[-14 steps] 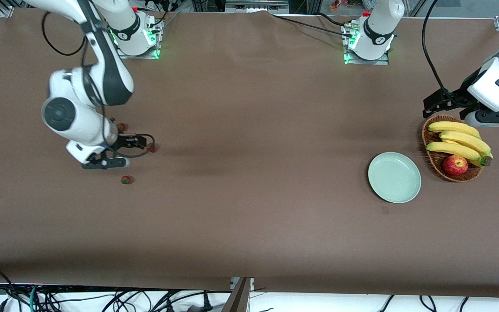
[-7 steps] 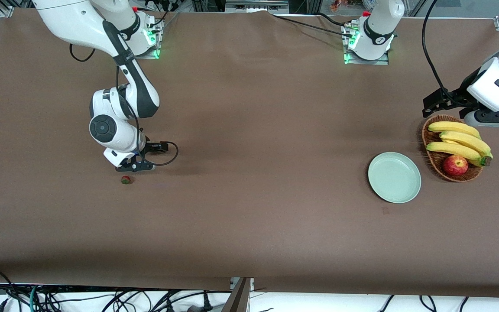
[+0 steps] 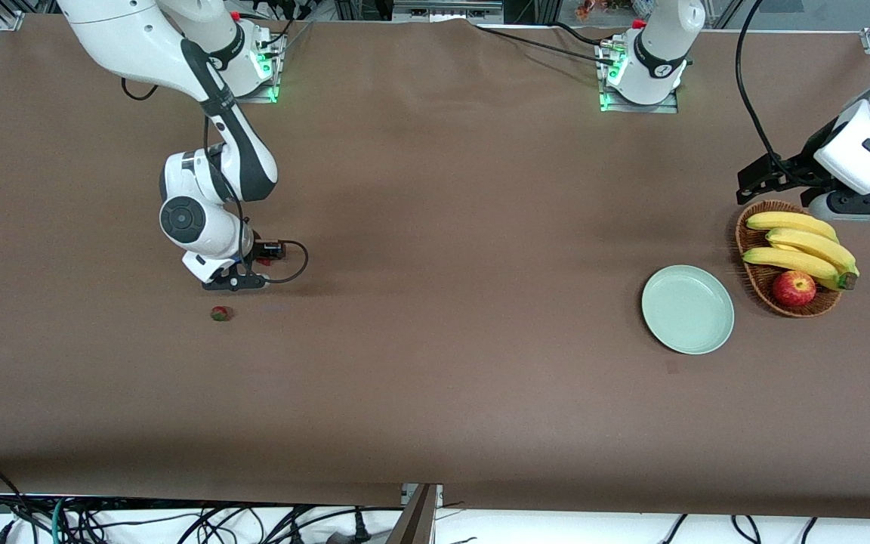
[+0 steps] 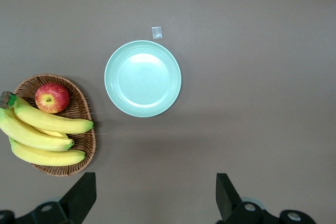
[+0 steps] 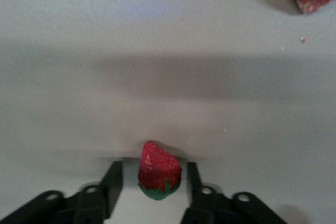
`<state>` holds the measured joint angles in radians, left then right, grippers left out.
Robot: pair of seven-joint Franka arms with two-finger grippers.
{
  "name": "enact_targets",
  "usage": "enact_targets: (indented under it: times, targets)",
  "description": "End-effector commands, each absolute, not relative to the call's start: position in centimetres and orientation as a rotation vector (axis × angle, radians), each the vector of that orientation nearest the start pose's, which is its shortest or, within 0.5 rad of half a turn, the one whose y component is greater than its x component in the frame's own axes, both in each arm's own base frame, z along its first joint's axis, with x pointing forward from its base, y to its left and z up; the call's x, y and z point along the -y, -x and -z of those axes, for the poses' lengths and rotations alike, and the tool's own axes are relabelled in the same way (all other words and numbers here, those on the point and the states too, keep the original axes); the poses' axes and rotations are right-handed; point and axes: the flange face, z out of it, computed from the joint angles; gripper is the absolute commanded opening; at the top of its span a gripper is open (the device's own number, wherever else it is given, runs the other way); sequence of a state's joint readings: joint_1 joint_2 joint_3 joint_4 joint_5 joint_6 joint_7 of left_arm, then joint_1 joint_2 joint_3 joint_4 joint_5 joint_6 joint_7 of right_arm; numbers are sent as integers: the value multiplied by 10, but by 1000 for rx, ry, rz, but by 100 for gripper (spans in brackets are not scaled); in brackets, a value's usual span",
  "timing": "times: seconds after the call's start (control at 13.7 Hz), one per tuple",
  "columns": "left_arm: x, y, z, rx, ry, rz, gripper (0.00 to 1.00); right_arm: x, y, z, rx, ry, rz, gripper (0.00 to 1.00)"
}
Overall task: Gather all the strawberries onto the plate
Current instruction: 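Carry the strawberry toward the plate and set it on the table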
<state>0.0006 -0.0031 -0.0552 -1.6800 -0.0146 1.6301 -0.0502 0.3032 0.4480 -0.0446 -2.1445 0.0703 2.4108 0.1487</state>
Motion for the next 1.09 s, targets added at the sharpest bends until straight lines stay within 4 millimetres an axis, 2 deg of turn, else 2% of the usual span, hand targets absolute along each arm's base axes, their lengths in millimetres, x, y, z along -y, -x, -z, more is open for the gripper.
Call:
enact_targets:
  times: [0.0,0.15,0.22,0.36,0.51,0.66,0.8,0.88,1.02]
  targets:
    - [31,-552,-582,-32,3134,-84,100,-137,-529,-193,69,3128,-250,4]
    - [32,-552,-583,-34,3134,-81,100,-150,-545,-220,38,3123,-234,0]
    - [32,-552,-583,-34,3136,-82,100,-170,-556,-240,0,3118,-241,0]
    - [32,-552,-583,-34,3136,-82,100,-236,-569,-281,-79,3086,-236,0]
    - [31,-552,-583,-31,3136,-82,100,-311,-587,-301,-199,3010,-169,0]
    - [31,-553,-582,-31,3136,-84,100,-380,-597,-301,-299,2929,-165,0]
    - [31,-553,-582,-31,3136,-84,100,-459,-585,-290,-419,2831,-186,0]
    - [31,-552,-583,-32,3135,-79,100,-491,-583,-281,-507,2772,-141,0]
    - [31,-553,-582,-29,3136,-84,100,-558,-559,-260,-598,2652,-42,1]
